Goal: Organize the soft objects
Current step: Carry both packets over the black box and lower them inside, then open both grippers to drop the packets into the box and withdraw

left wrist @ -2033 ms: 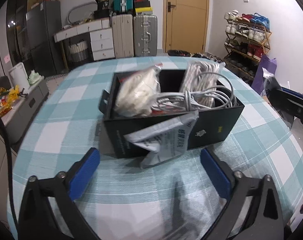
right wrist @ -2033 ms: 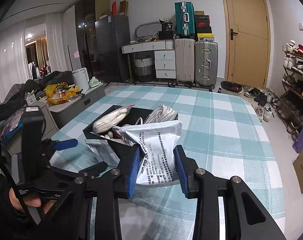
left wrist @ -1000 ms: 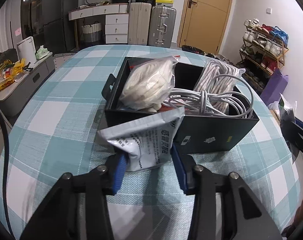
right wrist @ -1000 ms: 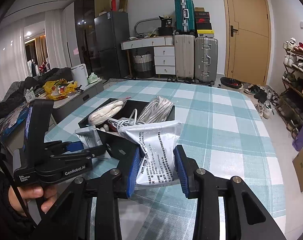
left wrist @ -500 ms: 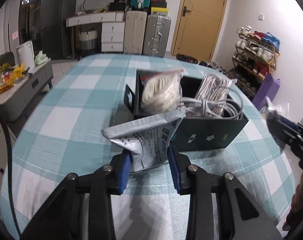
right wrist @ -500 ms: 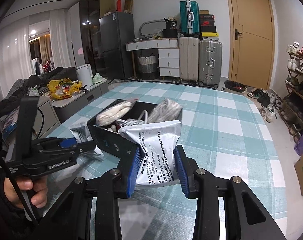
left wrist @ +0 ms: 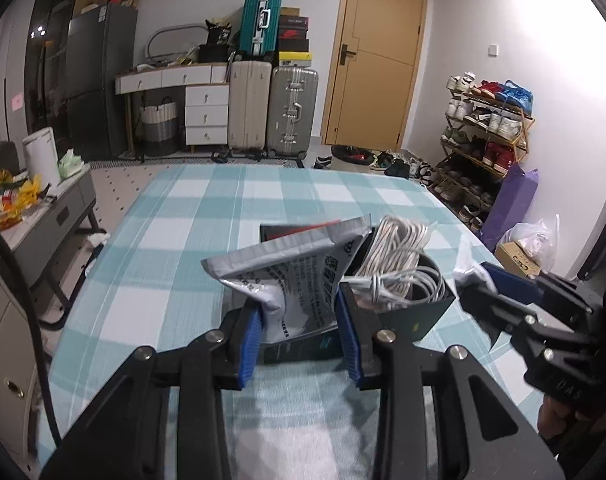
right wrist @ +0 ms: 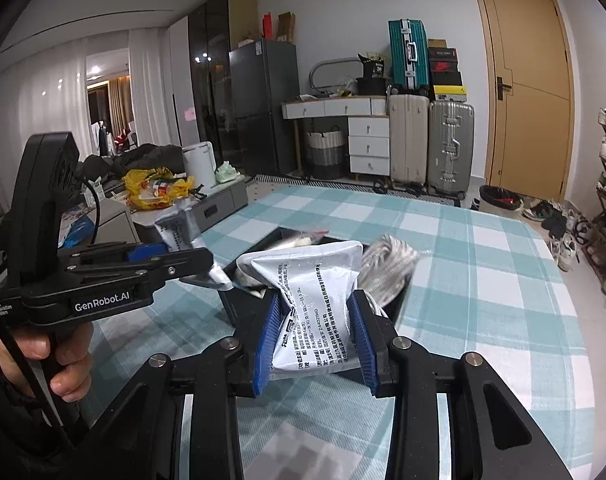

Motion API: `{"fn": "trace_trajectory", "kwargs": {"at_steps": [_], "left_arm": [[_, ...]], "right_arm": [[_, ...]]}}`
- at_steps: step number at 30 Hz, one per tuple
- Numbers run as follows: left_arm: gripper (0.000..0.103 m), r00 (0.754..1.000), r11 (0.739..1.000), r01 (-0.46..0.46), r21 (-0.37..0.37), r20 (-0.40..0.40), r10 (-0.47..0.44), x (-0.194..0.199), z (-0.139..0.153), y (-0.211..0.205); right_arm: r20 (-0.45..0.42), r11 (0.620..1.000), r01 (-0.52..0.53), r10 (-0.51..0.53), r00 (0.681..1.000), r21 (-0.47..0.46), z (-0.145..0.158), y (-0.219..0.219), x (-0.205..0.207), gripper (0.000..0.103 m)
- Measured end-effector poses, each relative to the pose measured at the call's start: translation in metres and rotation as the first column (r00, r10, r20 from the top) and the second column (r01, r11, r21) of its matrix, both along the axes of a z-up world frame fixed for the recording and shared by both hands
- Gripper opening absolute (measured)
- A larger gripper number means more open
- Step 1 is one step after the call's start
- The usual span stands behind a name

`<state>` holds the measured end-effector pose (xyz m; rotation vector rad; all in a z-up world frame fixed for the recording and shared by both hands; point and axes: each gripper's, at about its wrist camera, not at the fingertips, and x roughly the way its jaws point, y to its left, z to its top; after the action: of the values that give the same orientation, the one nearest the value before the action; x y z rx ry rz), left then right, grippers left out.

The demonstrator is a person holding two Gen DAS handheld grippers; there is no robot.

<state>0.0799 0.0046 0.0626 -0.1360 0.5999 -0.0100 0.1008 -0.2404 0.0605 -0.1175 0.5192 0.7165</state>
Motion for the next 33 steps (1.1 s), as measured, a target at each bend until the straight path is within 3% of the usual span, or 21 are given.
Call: {"fn": "trace_trajectory", "kwargs": {"at_steps": [15,20,33], "left_arm": [[0.034,0.996,0.995,0.094,0.042,-0.005,-0.094,0.047,-0.005,-0.027],[0.034,0.994,0.992,0.106,0.074,-0.015,-0.105,0.061,-0.011,-0.033],[0.034,0.990,0.989,0.129,0.072,-0.072,-0.124,0.083,-0.030,-0.036]], "right_arm": [[0.041,0.995,0.045,-0.048,0.998,0.086,-0.005,0.005,0.029,0.035],[0.025,0.997,0.051,-0.052,0.998,0.062,-0.013,0.015,0.042,0.035],[-0.007,0.995,0.086,-0.086,0.996,-0.041,-0.031,0.028,0.076,0.035]]}}
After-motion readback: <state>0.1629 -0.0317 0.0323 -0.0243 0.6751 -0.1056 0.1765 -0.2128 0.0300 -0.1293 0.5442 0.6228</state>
